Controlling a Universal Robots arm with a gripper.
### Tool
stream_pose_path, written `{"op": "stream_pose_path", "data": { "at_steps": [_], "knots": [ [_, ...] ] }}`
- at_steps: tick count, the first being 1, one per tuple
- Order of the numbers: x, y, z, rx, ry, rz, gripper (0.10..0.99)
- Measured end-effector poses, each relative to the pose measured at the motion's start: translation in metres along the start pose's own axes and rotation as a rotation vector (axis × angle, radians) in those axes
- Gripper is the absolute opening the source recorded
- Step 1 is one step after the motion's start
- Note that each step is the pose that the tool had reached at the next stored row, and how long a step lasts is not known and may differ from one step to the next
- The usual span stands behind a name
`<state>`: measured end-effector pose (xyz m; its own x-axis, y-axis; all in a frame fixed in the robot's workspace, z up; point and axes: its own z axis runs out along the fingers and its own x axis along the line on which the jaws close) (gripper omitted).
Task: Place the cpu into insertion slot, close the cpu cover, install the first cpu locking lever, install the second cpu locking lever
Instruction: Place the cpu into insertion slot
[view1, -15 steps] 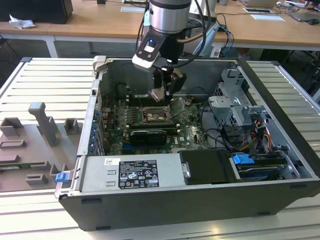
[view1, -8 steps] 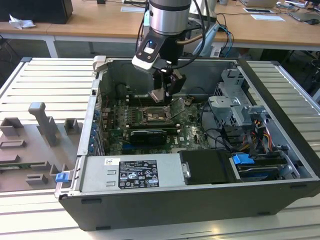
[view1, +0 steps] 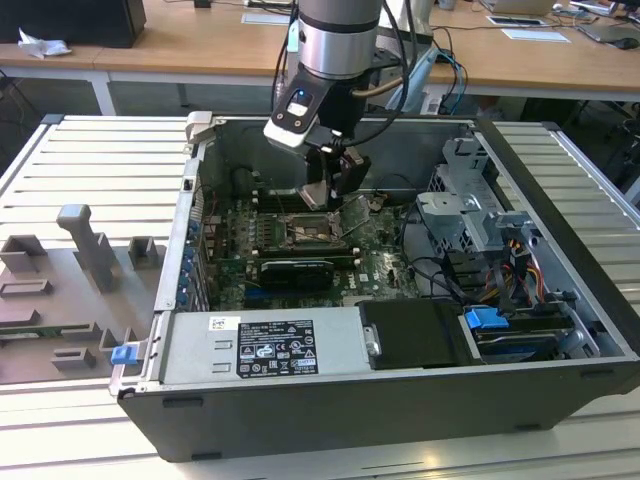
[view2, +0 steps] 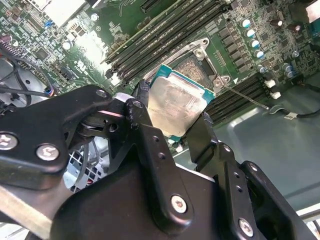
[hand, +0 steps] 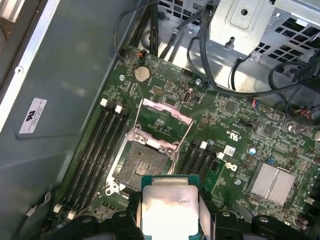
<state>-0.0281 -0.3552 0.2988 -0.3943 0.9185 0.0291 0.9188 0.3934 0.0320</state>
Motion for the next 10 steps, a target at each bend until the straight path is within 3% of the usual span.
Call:
{"op": "stream_pose_path", "data": {
  "at_steps": [2,10],
  "knots": [
    [-0.0001,0.0000,0.0011,-0.001,-0.0009,0.027,0.541],
    [-0.0004,-0.0004,0.0129,-0.005,-0.0076,0.269,0.541]
  ]
}}
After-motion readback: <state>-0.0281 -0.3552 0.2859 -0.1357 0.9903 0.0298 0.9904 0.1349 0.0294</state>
